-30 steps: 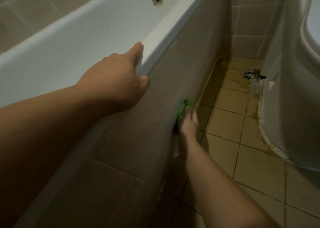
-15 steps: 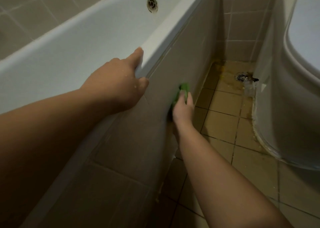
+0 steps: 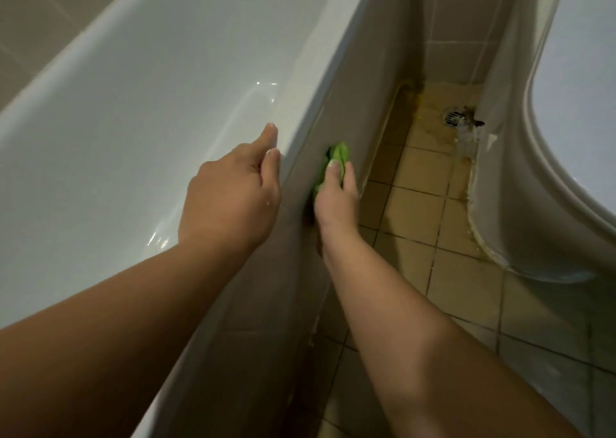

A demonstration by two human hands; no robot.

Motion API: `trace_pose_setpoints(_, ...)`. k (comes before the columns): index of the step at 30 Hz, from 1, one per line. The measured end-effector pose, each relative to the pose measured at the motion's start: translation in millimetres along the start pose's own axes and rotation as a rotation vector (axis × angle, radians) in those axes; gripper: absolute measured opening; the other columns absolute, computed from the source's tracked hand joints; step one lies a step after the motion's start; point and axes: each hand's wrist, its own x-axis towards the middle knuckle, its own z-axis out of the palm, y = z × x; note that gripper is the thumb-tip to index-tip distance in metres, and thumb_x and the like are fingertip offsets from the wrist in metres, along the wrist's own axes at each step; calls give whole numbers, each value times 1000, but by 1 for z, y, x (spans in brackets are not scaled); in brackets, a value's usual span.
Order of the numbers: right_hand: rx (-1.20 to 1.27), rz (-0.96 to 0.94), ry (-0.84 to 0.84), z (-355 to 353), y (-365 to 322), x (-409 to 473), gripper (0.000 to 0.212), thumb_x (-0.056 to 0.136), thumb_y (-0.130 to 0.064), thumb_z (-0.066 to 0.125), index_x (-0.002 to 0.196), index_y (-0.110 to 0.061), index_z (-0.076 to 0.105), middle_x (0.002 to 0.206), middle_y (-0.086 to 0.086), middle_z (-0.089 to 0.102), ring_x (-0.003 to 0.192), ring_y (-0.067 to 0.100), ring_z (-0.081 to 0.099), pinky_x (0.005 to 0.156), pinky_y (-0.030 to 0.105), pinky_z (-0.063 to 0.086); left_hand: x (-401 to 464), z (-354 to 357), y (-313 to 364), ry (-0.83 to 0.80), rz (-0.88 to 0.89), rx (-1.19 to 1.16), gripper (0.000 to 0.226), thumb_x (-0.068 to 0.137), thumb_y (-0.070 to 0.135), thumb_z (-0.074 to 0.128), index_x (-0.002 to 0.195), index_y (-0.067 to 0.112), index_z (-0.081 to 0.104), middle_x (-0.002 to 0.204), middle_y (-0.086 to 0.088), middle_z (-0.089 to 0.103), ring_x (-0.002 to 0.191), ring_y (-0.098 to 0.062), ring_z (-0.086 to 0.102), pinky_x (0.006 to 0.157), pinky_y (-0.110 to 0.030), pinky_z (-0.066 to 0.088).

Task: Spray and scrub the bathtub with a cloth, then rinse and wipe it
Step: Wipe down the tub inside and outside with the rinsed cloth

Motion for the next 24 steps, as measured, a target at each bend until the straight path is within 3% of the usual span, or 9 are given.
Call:
trace_pose_setpoints(2, -8, -74, -68, 4, -20, -24, 53, 108, -54, 38, 160, -41, 31, 160, -9, 37, 132, 6, 43, 93, 12, 44, 0, -1, 1, -3, -6, -8, 46, 112, 41, 32, 156, 36, 41, 136, -5, 67, 116, -32, 63, 97, -42, 50)
trace_pose_setpoints(4, -61, -170, -117, 4, -19, -53, 56, 105, -62, 38, 158, -48, 28, 161, -16, 34, 139, 4, 37, 112, 29, 41, 1, -1, 3, -19, -6, 3, 48, 112, 41, 28, 158, 34, 39, 137, -3, 66, 115, -30, 64, 95, -40, 50)
trace_pose_setpoints(7, -81, -147, -199, -4, 0, -87, 64, 98, -67, 36, 159, -51, 23, 154, -27, 32, 135, -6, 32, 109, 22, 36, 3, -3, 6, -61, -36, -3, 50, 112, 41, 23, 159, 32, 37, 143, 0, 62, 123, -28, 61, 99, -37, 47)
trace_pose_setpoints(9, -103, -54, -211, -7, -4, -86, 62, 101, -63, 36, 159, -49, 22, 156, -22, 33, 135, 0, 35, 105, 23, 35, 4, -5, 7, -75, -55, -15, 50, 112, 42, 21, 159, 32, 37, 151, 1, 56, 134, -27, 56, 110, -43, 46)
trace_pose_setpoints(12, -86, 49, -104, 4, -27, -57, 54, 107, -58, 38, 159, -46, 28, 160, -9, 37, 142, 16, 41, 113, 37, 39, 4, -6, 8, -74, -77, -27, 51, 113, 41, 21, 158, 31, 41, 152, 2, 54, 139, -25, 51, 116, -42, 41)
trace_pose_setpoints(15, -29, -7, -55, 16, -59, -40, 52, 107, -58, 38, 157, -46, 31, 161, -7, 38, 143, 15, 43, 118, 42, 40, 8, -6, 6, -61, -92, -40, 50, 112, 41, 22, 156, 32, 43, 143, 2, 63, 126, -27, 59, 106, -34, 42)
trace_pose_setpoints(17, -27, -64, -92, 16, -66, -53, 53, 107, -58, 38, 158, -48, 29, 163, -13, 34, 141, 4, 39, 116, 31, 39, 13, -4, 3, -72, -101, -59, 48, 112, 43, 23, 156, 37, 41, 145, 5, 61, 127, -25, 59, 105, -32, 42)
trace_pose_setpoints(21, -115, -145, -119, 11, -49, -98, 61, 101, -59, 38, 160, -43, 28, 149, -31, 36, 120, -34, 28, 96, -5, 27, 25, -1, -4, -108, -131, -142, 45, 111, 43, 28, 156, 44, 38, 140, 6, 65, 126, -18, 60, 96, -22, 38)
trace_pose_setpoints(24, -160, -134, -113, 14, -50, -85, 61, 102, -59, 40, 160, -40, 31, 155, -23, 36, 126, -25, 34, 98, -4, 27, 31, 3, -10, -139, -134, -187, 46, 111, 46, 28, 156, 46, 35, 138, 7, 65, 122, -16, 62, 96, -21, 36)
